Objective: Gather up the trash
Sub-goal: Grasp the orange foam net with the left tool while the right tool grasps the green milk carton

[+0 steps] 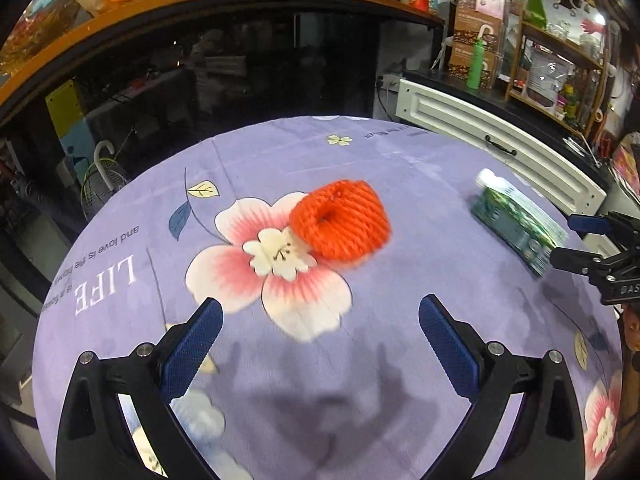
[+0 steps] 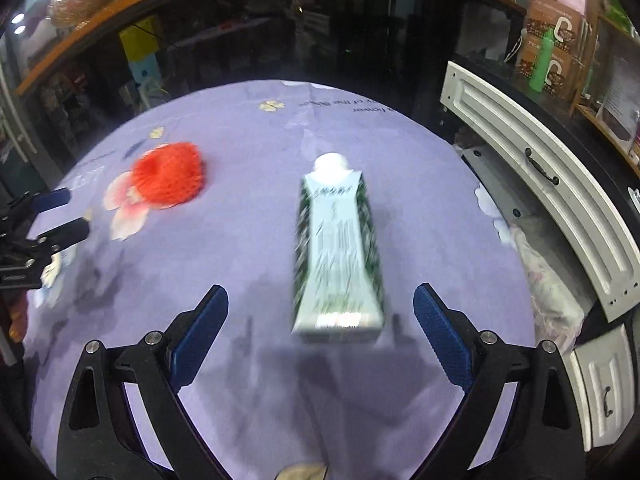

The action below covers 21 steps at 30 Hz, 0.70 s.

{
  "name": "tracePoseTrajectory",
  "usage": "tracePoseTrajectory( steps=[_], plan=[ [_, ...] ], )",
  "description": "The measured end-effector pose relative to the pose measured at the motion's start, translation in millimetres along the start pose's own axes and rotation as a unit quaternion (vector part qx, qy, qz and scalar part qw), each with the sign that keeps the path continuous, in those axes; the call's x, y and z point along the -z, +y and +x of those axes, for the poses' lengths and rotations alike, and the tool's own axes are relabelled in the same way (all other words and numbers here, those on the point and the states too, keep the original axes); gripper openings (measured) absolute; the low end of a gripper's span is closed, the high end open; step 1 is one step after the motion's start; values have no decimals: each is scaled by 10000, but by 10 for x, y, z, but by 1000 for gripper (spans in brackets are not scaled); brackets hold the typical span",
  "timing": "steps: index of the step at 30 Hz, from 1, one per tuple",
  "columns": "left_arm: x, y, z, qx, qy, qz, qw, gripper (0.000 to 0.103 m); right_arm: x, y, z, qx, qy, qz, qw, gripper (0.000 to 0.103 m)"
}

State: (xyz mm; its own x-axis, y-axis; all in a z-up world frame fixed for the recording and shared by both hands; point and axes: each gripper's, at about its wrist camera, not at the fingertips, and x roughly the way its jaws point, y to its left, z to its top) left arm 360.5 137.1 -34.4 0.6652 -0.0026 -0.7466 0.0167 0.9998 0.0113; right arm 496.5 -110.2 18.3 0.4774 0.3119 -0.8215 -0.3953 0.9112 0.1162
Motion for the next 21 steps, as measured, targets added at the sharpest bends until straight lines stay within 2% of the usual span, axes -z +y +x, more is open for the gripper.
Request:
tracePoseTrajectory(
  steps=[3,4,9,11,21],
  plan=[
    [-72,5,133,18,121,-44,9999,97,-164,-49,220,-49,192,108,9997,92],
    [-90,-18,183,-2,161,6,9999,97,-198,-51,264,-34,232,126,9996,89],
    [-142,-122,382,-189,286,308,9989,97,-251,3,506,9,589,-10,9983,65],
    [-186,-126,470,-220,358,337,9985,97,-228,10,522,42,621,-14,9981,52],
    [-399,-256,831,-310,537,503,9968,97,-173,-22,456,-2,391,129,9992,51]
  ],
)
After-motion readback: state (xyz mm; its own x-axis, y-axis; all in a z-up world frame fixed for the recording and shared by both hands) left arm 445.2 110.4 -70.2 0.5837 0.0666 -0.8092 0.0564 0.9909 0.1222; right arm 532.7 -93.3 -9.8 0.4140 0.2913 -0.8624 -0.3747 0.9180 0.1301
